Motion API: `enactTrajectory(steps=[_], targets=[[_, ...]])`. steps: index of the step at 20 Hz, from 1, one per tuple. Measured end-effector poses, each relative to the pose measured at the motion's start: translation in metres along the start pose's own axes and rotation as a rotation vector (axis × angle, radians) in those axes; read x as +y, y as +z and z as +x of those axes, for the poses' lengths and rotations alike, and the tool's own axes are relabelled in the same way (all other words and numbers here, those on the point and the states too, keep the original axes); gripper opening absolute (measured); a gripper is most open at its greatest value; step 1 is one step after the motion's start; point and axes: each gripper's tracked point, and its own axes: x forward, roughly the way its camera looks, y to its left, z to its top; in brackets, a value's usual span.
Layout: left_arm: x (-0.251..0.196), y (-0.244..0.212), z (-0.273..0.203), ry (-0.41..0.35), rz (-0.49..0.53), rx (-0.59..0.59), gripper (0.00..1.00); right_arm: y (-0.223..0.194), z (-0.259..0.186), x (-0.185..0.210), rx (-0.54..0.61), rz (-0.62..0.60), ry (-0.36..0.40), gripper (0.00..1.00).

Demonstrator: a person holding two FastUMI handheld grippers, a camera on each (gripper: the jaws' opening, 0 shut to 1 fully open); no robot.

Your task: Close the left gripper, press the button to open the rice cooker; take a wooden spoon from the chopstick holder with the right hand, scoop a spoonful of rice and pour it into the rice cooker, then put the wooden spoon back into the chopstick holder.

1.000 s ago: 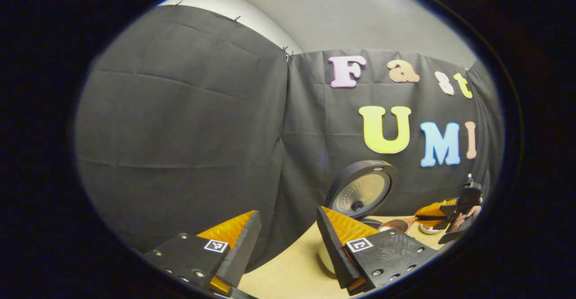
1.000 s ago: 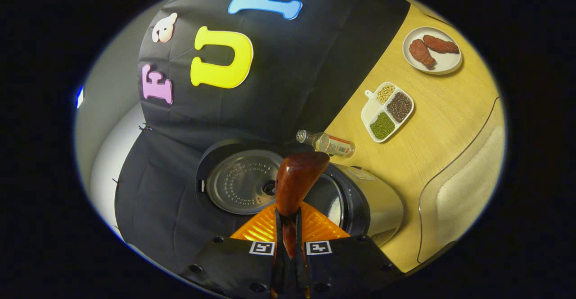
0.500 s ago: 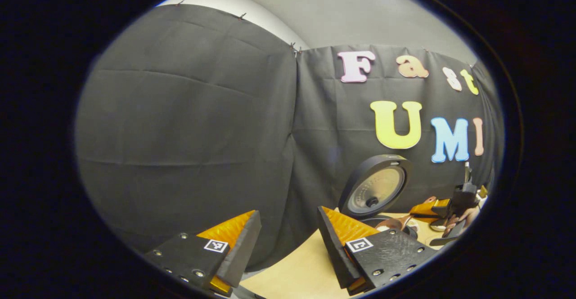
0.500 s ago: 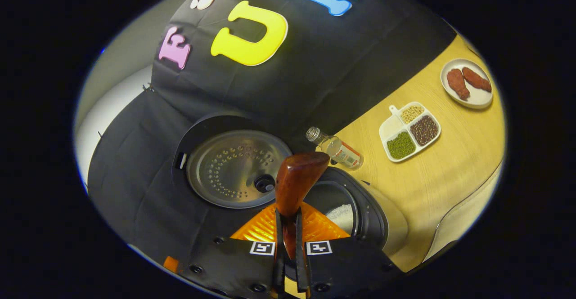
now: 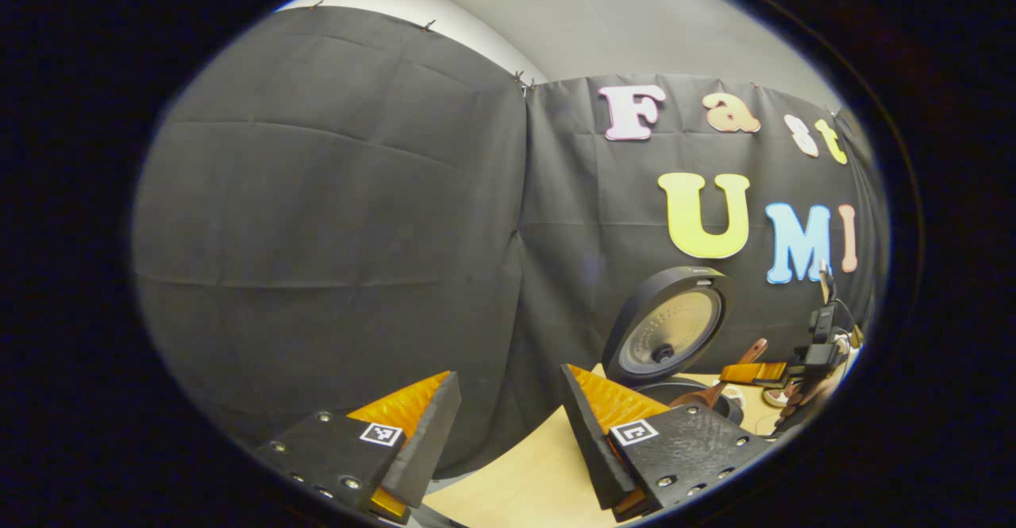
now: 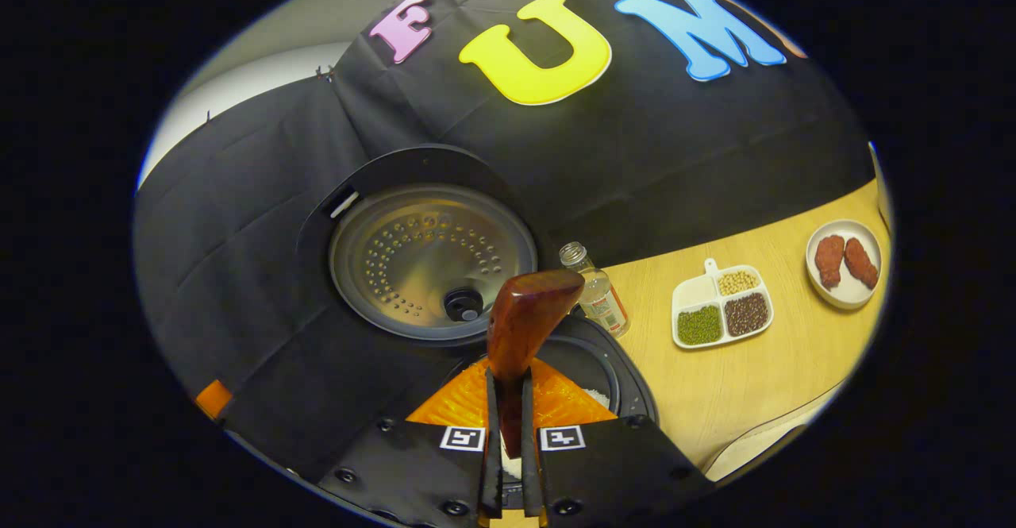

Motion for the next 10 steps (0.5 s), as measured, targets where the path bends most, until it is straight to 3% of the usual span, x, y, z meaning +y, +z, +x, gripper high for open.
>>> enactTrajectory(steps=[4,9,10], targets=[[0.000,-0.006,-0.001,0.005,0.004,0.007,0.79,0.000,0.000,-0.001,-0.032,-0.097,-0.013,0.11],[0.005,-0.006,-0.001,0.012,-0.004,0.009,0.80,0.020,-0.013,0.009,-0.164,-0.329,0.003,0.11],[0.005,-0.005,0.000,0.012,-0.005,0.010,0.79,0.024,-0.017,0.013,-0.191,-0.378,0.012,0.07]])
